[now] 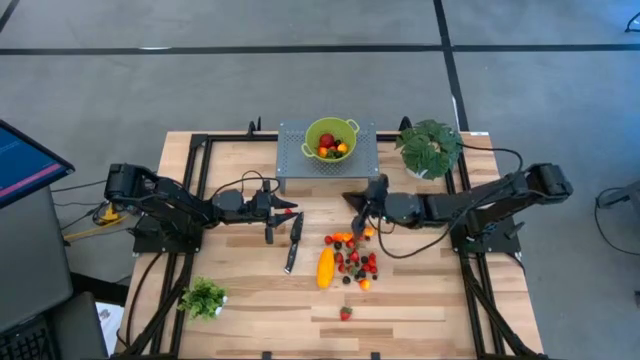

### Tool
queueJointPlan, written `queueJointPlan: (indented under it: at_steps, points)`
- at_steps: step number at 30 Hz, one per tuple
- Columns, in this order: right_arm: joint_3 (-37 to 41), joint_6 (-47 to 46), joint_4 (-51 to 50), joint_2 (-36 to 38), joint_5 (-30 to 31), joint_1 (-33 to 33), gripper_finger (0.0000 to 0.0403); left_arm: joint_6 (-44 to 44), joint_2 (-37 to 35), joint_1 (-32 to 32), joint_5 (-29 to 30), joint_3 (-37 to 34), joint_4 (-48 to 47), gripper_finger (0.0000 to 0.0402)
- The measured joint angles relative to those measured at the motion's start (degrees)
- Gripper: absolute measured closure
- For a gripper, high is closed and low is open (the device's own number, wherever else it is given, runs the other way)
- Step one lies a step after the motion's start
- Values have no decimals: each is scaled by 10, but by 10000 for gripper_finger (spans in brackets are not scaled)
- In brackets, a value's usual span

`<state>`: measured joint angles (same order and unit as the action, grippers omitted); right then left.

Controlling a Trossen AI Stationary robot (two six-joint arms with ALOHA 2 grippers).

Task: Pick & Place Fruit
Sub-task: Put the strawberry into the green strainer bowl on the shelf

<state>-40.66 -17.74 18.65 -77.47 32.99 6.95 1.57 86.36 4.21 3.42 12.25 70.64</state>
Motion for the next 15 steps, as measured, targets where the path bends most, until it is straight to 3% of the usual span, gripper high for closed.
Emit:
queueJointPlan:
  at_steps: [6, 15]
  points:
    - [-79, 95, 2, -28, -2, -42, 403, 0, 0, 0, 0, 0, 2, 296]
    - [-207, 196, -40, -101, -59, -133, 403, 0, 0, 0, -2, 0, 2, 296]
